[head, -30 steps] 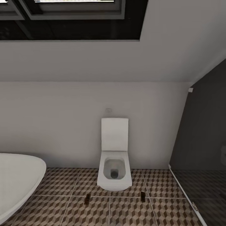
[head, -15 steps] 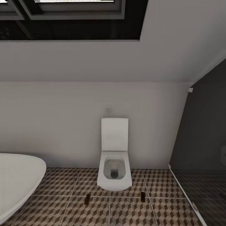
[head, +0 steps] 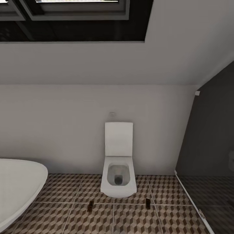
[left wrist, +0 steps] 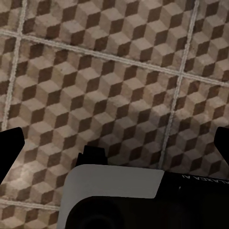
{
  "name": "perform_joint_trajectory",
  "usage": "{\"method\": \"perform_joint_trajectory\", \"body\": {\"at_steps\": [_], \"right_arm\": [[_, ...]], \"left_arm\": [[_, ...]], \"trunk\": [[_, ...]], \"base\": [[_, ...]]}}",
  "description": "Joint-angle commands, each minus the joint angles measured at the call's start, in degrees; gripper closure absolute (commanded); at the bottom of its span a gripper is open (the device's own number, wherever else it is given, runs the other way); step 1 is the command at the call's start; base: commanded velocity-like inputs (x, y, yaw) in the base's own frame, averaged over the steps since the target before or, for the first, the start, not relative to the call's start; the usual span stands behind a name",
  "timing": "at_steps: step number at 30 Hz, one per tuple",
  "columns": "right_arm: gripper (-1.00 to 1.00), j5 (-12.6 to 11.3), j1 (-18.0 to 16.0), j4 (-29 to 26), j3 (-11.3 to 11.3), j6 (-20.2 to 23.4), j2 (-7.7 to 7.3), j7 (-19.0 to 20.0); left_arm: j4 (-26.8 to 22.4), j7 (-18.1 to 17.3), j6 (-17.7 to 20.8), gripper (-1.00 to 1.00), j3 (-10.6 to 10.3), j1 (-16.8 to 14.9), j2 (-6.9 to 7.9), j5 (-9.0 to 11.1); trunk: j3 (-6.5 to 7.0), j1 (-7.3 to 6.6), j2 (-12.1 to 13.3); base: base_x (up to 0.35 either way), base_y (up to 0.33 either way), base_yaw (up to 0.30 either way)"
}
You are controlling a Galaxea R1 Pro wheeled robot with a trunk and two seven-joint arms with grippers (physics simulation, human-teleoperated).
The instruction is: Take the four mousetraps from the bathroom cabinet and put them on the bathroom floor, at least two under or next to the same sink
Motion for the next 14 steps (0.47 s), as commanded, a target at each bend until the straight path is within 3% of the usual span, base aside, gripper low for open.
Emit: {"method": "perform_joint_trajectory", "body": {"at_steps": [1,14], "right_arm": [[-1.00,0.53,-0.06,0.11,-0.48,-0.25,-0.01,-0.19],[-1.00,0.36,-0.06,0.15,-0.43,-0.26,-0.01,-0.19]], "left_arm": [[0.06,-0.15,-0.21,-1.00,0.47,-0.04,0.02,-0.57],[0.06,-0.15,-0.21,-1.00,0.61,-0.04,0.02,-0.64]], "trunk": [[-0.06,0.00,-0.04],[-0.06,0.00,-0.04]], "base": [[0.000,0.000,0.000],[0.000,0.000,0.000]]}}
